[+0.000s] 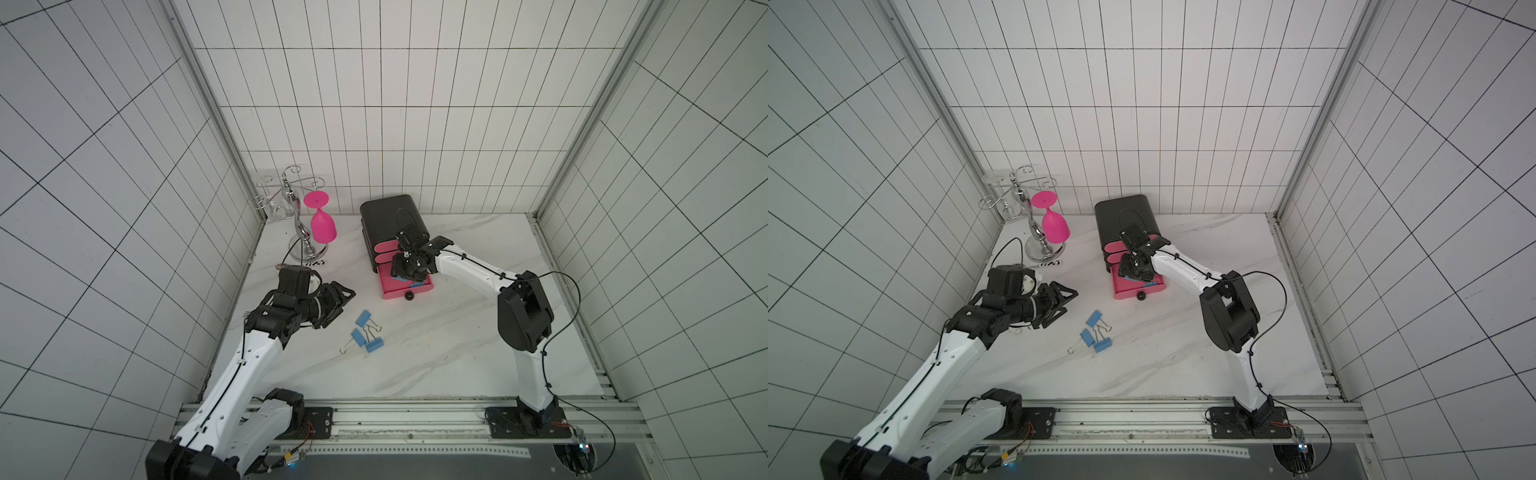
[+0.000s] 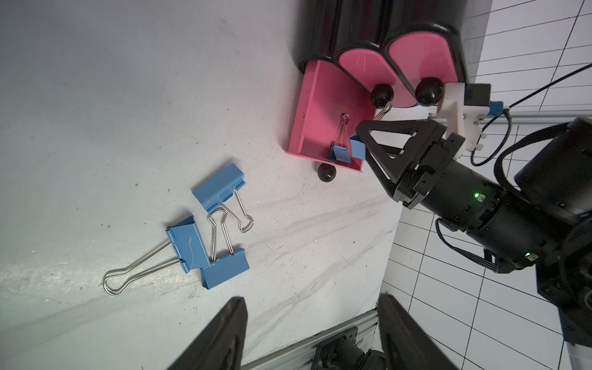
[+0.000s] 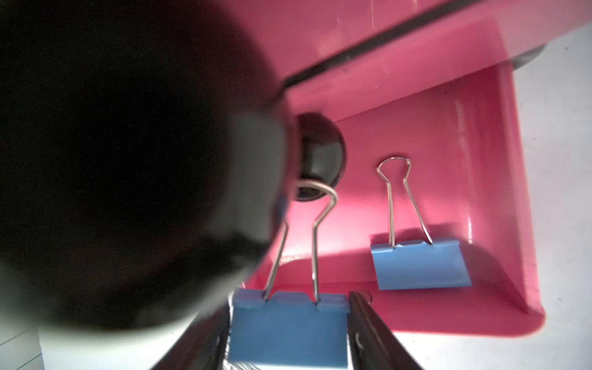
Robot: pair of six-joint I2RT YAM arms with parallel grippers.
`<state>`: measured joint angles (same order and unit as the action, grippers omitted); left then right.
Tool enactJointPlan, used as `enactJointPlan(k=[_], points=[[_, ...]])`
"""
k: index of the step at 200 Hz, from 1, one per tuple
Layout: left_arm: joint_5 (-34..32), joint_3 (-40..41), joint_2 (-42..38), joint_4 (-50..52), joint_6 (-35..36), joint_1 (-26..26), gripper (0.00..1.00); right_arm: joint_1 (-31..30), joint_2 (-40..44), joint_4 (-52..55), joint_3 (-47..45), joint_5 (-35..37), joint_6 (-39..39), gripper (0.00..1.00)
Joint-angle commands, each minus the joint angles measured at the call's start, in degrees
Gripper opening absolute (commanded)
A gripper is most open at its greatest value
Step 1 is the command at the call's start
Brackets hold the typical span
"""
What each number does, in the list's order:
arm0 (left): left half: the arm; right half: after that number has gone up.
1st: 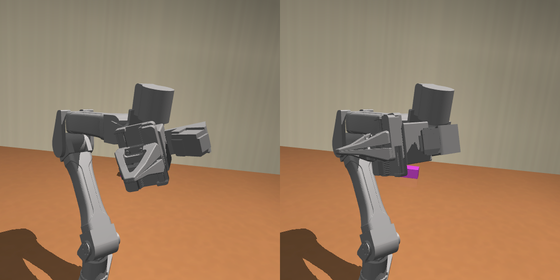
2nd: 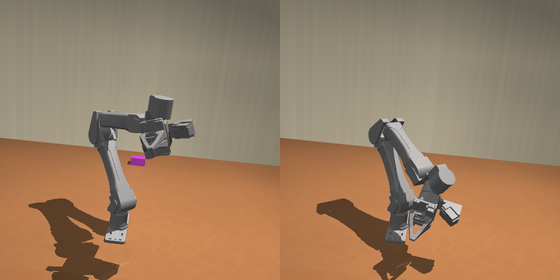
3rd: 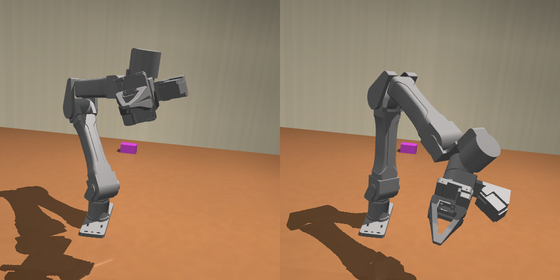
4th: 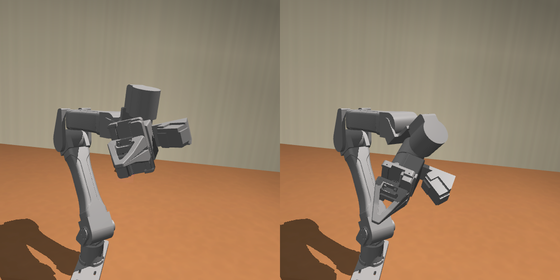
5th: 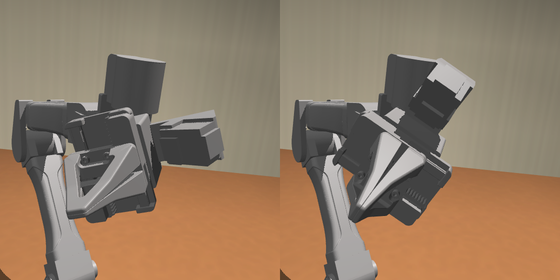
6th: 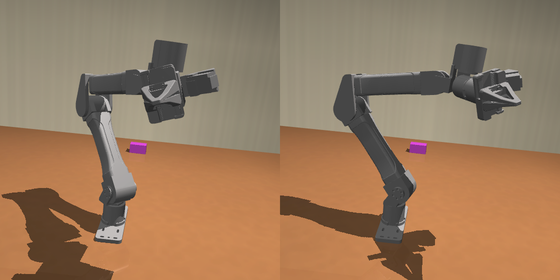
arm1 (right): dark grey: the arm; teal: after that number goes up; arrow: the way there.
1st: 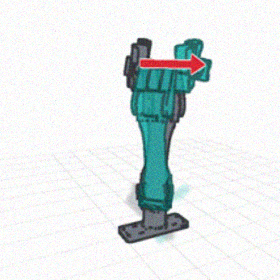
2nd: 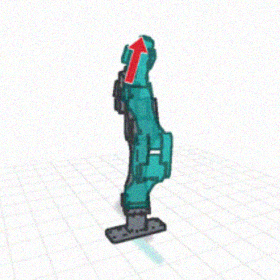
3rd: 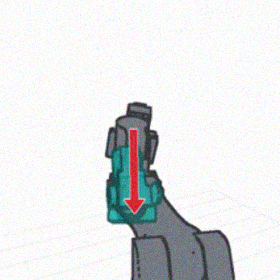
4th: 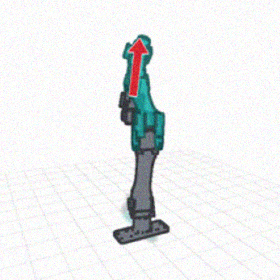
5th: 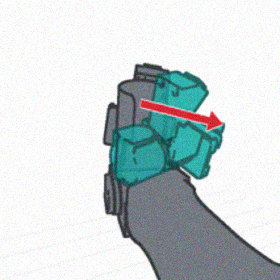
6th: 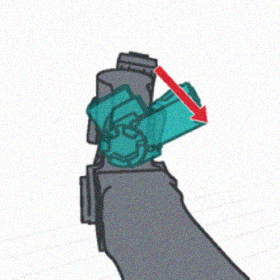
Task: Put the binder clips in the drawer according to color
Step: Place the binder clip in the drawer, then pick up the binder clip at the center of the board.
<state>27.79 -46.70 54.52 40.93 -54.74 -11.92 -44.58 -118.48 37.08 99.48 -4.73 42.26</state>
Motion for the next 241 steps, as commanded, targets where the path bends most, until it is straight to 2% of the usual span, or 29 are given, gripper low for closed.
enactJointPlan(k=[1, 31, 87, 140, 168, 191, 241], points=[[0.9, -0.7, -0.5, 0.2, 1.1, 0.2, 0.68, 0.5, 1.1, -1.0, -2.7, 0.8, -0.7, 0.7], [1.1, -1.0, -0.8, 0.5, 1.0, 0.2, 0.68, 0.5, 4.7, -3.5, -5.5, 2.1, -1.8, 0.79], [-1.0, -2.1, -2.2, 3.6, 2.3, 0.2, 0.68, -0.3, 14.0, -3.8, -10.6, 3.6, -5.6, 0.77], [-4.6, 1.0, -7.3, 8.4, 1.8, 0.2, 0.68, -8.9, 19.0, -2.4, -19.7, 0.6, -10.2, 0.75], [-6.2, 4.7, -12.6, 10.4, -0.4, 0.2, 0.68, -15.7, 17.8, -1.2, -22.8, 0.1, -10.8, 0.76], [-6.9, 6.7, -17.8, 12.3, -2.1, 0.3, 0.68, -19.9, 16.0, -0.9, -24.5, -0.4, -10.7, 0.8], [-7.9, 7.8, -25.2, 17.4, -4.1, 0.3, 0.68, -26.2, 8.5, 2.5, -20.8, 1.8, -11.5, 0.85]])
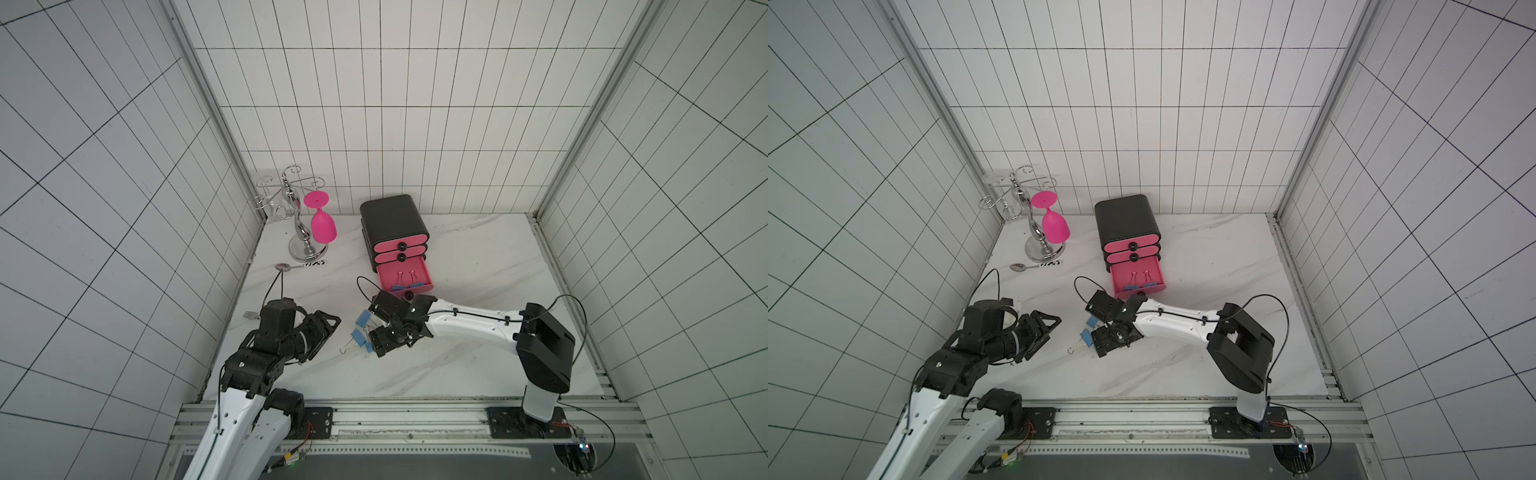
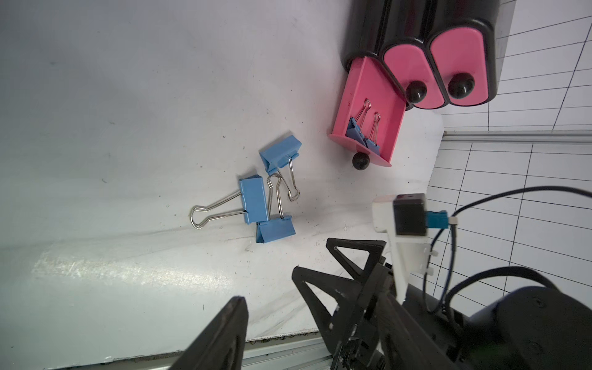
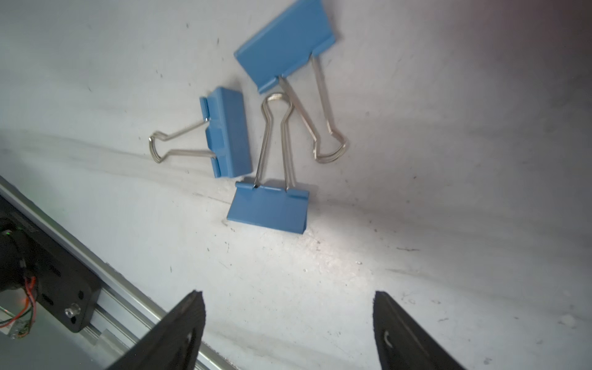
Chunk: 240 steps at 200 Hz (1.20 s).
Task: Put the binder clips in the drawer according to color
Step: Pick up the binder clip at the center of the board.
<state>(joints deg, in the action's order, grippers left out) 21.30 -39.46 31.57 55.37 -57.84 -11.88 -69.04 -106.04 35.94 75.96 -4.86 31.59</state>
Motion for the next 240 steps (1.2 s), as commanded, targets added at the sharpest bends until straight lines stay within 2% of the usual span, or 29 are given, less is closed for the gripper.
enactJointPlan(k=[1, 53, 145, 188, 240], points=[[-1.4, 0.5, -2.3, 3.0, -1.1, 0.3, 0.68, -1.8, -4.1, 3.7, 2.8, 2.0, -0.8, 0.85], [-1.1, 0.2, -4.5, 5.4, -0.9, 0.2, 0.68, -2.3, -10.1, 10.4, 9.6, 7.5, -0.6, 0.86], [-2.3, -1.8, -3.7, 5.6, 0.6, 0.2, 0.68, -2.1, -16.1, 11.0, 17.4, 4.3, -1.5, 0.82], [-2.5, -2.2, -3.6, 5.7, 1.0, 0.2, 0.68, -1.8, -18.4, 13.2, 19.9, 5.7, -1.5, 0.73], [-2.4, -2.0, -3.3, 4.8, 0.5, 0.2, 0.68, -1.6, -17.8, 14.0, 18.5, 6.7, -1.3, 0.6]])
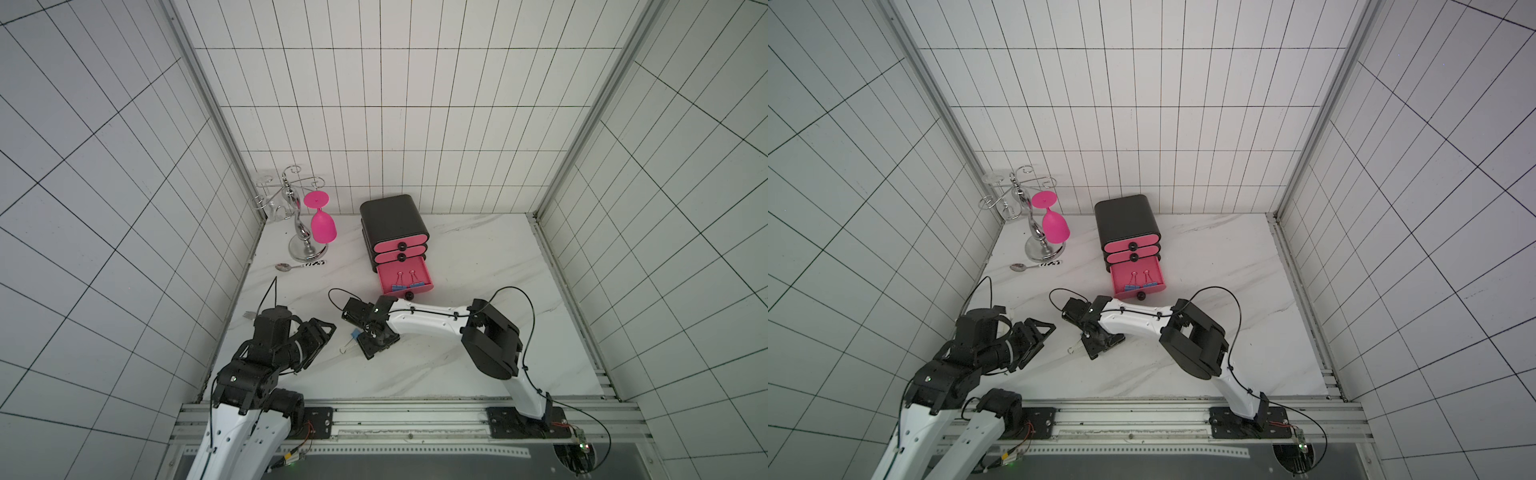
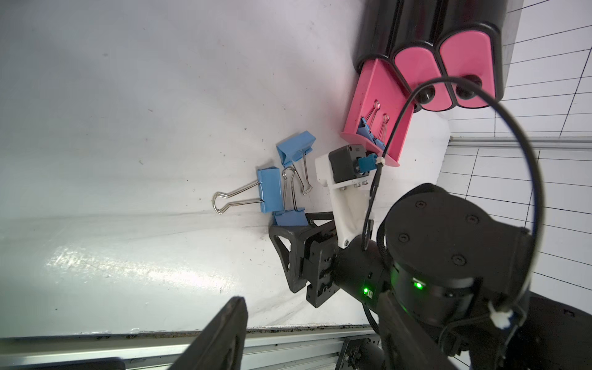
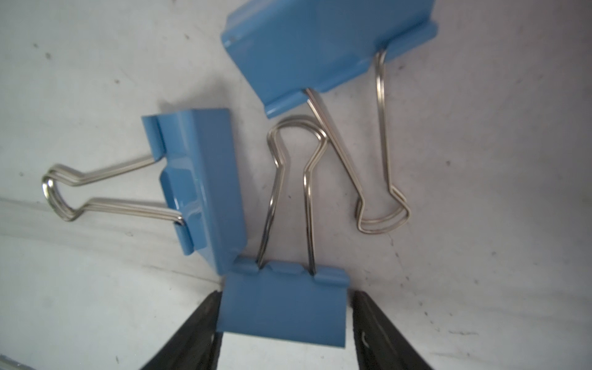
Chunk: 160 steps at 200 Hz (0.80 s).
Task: Put the binder clips in the drawer according to color
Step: Pick up the binder clip at the center of the board.
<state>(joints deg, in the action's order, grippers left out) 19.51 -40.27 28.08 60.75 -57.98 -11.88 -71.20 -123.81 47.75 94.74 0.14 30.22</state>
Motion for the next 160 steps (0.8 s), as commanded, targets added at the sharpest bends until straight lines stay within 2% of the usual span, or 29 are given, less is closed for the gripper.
enactJointPlan(k=[1, 35, 63, 113, 141, 160], points=[[-0.6, -1.2, 0.1, -0.7, 0.7, 0.2, 0.68, 0.5, 0.0, 2.2, -0.3, 1.7, 0.1, 0.6], [-0.5, -0.8, 0.6, -2.0, 0.1, 0.2, 0.68, 0.6, 3.1, 2.2, -3.2, 2.7, 0.3, 0.52], [-0.5, -1.0, 1.7, -3.7, -0.4, 0.2, 0.68, 0.5, 8.3, 1.1, -9.1, 2.7, 1.0, 0.47], [0.1, -2.5, 5.7, -7.1, -0.4, 0.2, 0.68, 0.4, 21.5, -2.5, -23.5, 3.4, 4.1, 0.45], [1.4, -3.8, 9.7, -8.5, 0.3, -0.2, 0.68, 1.4, 28.0, -2.2, -28.2, 5.8, 5.3, 0.45], [-0.1, -4.6, 12.0, -9.9, 0.6, -1.9, 0.68, 4.0, 32.3, -2.0, -30.5, 6.0, 6.1, 0.44]])
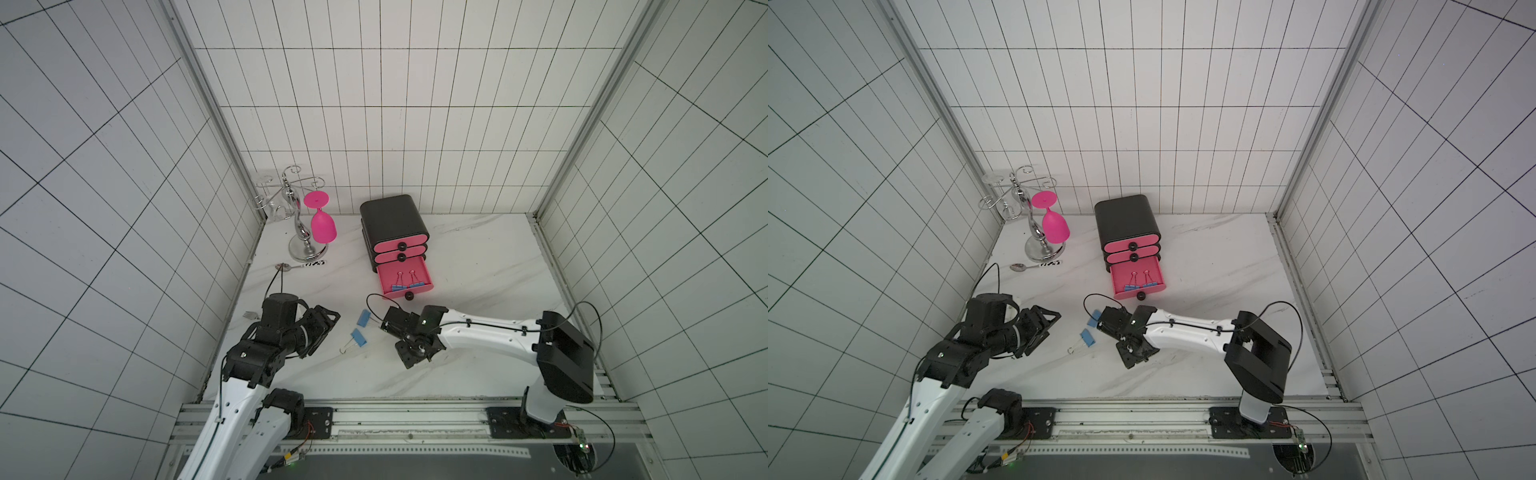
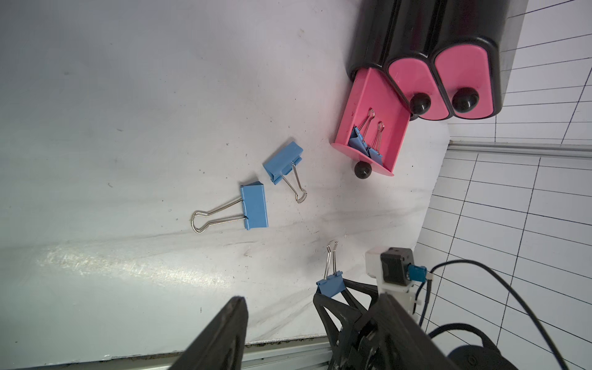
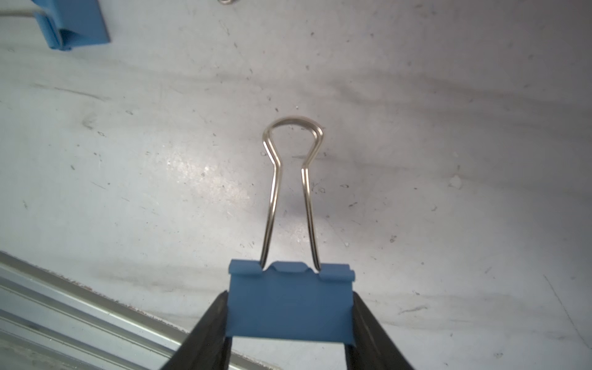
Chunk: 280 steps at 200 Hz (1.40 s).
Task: Put the binder clips in the drawer according to color
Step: Pick up the binder clip at the center of the board, then place the binder clip in the drawer.
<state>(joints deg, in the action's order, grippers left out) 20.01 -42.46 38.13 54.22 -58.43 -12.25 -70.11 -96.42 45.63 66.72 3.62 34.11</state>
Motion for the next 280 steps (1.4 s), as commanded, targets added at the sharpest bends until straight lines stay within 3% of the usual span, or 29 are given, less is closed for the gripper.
enactJointPlan(k=[1, 67, 134, 210, 280], points=[[-0.7, -2.5, 2.0, -3.5, 1.1, -1.6, 0.68, 3.1, 5.1, 0.1, -2.6, 2.5, 2.2, 0.44], [-2.1, -3.2, 11.7, -10.2, 1.3, -7.2, 0.68, 18.7, 10.5, 0.6, 0.7, -0.6, -1.3, 0.44], [-1.6, -5.3, 20.5, -13.3, 5.4, -7.2, 0.68, 29.6, -1.2, -0.5, 14.4, -8.3, -2.1, 0.43], [0.1, -5.0, 23.1, -13.4, 7.3, -4.8, 0.68, 33.9, -14.9, -1.2, 27.9, -13.1, 0.5, 0.44], [2.2, -3.6, 22.7, -12.2, 9.4, -0.1, 0.67, 33.1, -17.4, -5.7, 27.8, -16.1, 3.4, 0.46]])
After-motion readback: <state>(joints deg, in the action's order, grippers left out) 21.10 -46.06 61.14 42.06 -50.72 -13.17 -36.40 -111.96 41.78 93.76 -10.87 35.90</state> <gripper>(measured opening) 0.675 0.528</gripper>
